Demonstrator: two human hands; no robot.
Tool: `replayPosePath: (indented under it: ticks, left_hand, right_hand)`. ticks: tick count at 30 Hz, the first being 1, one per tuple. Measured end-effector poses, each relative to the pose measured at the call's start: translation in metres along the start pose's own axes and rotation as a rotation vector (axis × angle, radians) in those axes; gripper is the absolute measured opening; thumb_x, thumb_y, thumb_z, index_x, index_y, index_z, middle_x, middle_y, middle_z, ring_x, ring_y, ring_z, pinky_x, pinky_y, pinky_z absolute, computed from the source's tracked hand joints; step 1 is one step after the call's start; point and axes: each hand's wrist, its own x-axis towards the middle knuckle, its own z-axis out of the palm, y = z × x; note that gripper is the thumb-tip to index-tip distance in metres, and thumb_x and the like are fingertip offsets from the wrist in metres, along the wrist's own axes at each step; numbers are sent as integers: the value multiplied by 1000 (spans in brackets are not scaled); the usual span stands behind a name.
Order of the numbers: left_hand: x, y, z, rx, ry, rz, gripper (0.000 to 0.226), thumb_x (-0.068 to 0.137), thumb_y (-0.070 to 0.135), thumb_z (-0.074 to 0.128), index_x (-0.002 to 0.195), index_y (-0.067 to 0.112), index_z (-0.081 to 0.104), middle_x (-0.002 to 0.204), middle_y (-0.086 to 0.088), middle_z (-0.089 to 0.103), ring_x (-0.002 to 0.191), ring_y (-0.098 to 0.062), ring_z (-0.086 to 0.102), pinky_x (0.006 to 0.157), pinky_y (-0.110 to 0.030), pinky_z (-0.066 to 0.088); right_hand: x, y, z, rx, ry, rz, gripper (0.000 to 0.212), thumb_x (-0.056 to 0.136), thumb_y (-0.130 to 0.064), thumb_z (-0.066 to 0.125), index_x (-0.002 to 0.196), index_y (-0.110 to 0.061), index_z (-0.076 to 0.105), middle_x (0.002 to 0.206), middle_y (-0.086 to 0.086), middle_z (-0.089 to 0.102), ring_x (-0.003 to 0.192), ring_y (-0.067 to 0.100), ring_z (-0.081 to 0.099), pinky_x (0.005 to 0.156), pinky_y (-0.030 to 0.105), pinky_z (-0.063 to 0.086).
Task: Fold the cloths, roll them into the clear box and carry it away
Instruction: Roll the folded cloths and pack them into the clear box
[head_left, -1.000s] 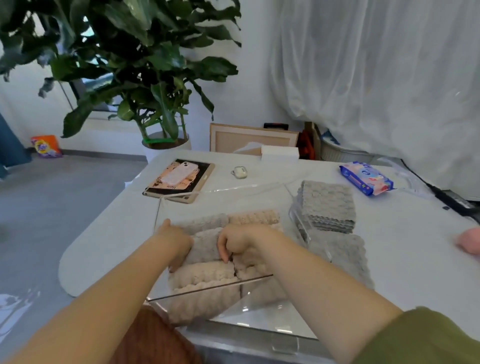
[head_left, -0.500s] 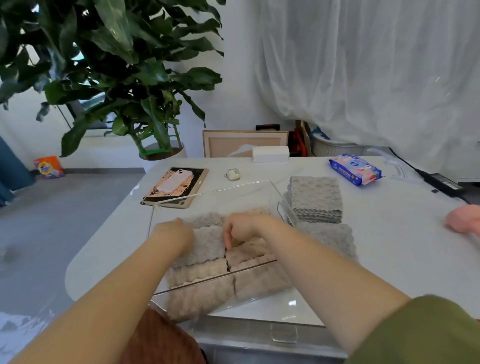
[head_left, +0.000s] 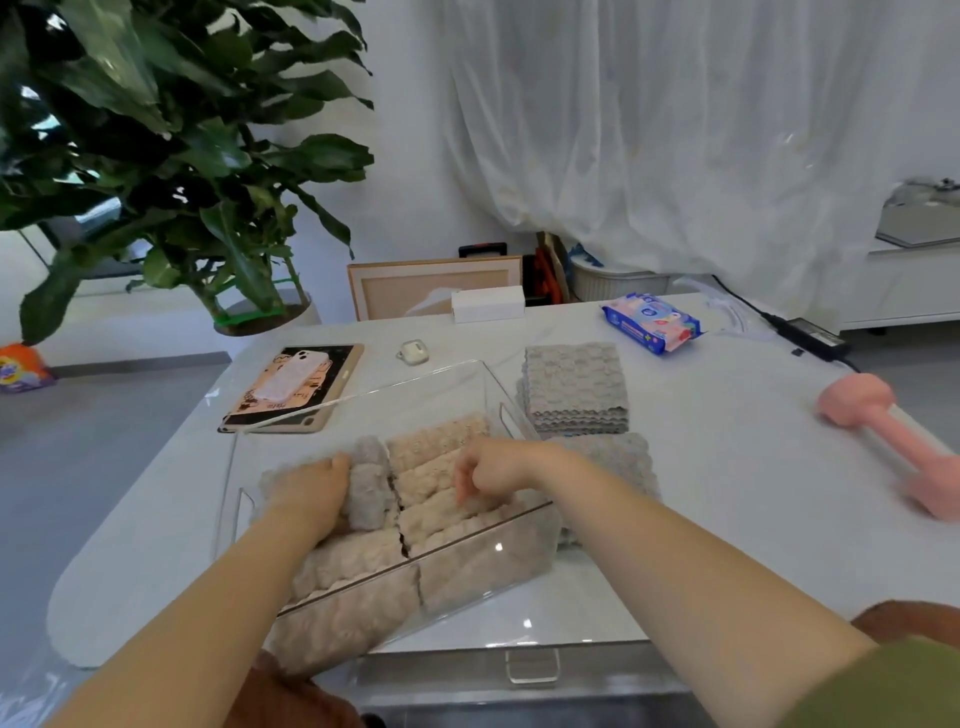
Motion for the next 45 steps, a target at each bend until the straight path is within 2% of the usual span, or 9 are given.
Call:
replayPosePath:
  ticks: [3, 5, 8, 13, 20, 26, 30, 40, 45]
  left_hand:
    - [-5, -6, -11, -89, -265, 84, 60, 83, 28, 62, 131, 16, 29, 131, -7, 45, 115, -26, 49, 92, -35, 44]
    - [-5, -21, -23, -155, -397, 127, 39, 82, 21, 59, 111, 30, 34, 114, -4, 48, 98, -20, 48, 81, -33, 42]
    - [-3, -34, -21, -243, -288, 84, 38, 78, 12, 63, 97, 28, 34, 101, -1, 50, 87, -17, 47, 69, -29, 40]
    - [-4, -21, 1, -173, -51, 46, 61, 76, 1, 58, 126, 12, 26, 101, -8, 55, 91, -25, 56, 68, -31, 46]
    - [-7, -32, -8, -97, -168, 17, 47, 72, 20, 71, 112, 20, 47, 111, -3, 60, 100, -22, 58, 79, -36, 52]
    - [1, -23, -4, 62, -166, -39, 33, 82, 2, 58, 114, 11, 57, 119, -9, 57, 110, -26, 56, 81, -33, 45]
    - [4, -28, -4, 93, -113, 0, 35, 81, 1, 58, 114, 12, 54, 118, -8, 55, 110, -26, 55, 75, -33, 42]
    - [-15, -19, -15, -48, -235, -65, 47, 78, 8, 65, 122, 11, 49, 119, -9, 55, 106, -26, 56, 84, -35, 49]
    - [-29, -3, -54, -50, -117, -79, 57, 77, 31, 72, 123, 18, 42, 119, -4, 54, 109, -25, 54, 84, -38, 45]
  right_hand:
    - [10, 2, 15, -69, -41, 31, 41, 85, 8, 34, 101, -4, 71, 78, -8, 55, 65, 11, 49, 51, 19, 42]
    - [16, 1, 17, -87, -51, 48, 41, 86, 7, 35, 102, -4, 71, 75, -7, 53, 62, 13, 49, 51, 22, 42]
    - [22, 1, 15, -86, -40, 50, 41, 86, 7, 35, 102, -4, 71, 83, 1, 60, 76, 21, 55, 64, 26, 46]
    - [36, -14, 25, -205, -20, 48, 29, 88, -5, 45, 111, -4, 61, 110, 12, 65, 98, 31, 62, 78, 35, 52]
    - [84, -73, 56, -321, 186, -167, 53, 78, -28, 72, 121, -8, 48, 121, 12, 53, 110, 29, 52, 84, 32, 42]
    - [102, -55, 58, -337, 161, -153, 22, 75, -22, 71, 88, -16, 55, 96, 11, 62, 85, 27, 58, 66, 31, 44]
    - [101, -54, 60, -403, 198, -140, 4, 84, -18, 58, 86, -17, 55, 86, 6, 60, 79, 27, 58, 65, 33, 48]
    - [72, -57, 47, -276, 144, -71, 26, 85, -9, 60, 110, -4, 61, 108, 13, 63, 95, 28, 59, 76, 30, 47]
    - [13, -41, -2, 13, 391, -120, 23, 87, -9, 57, 109, -13, 64, 97, 1, 62, 90, 19, 60, 77, 28, 48]
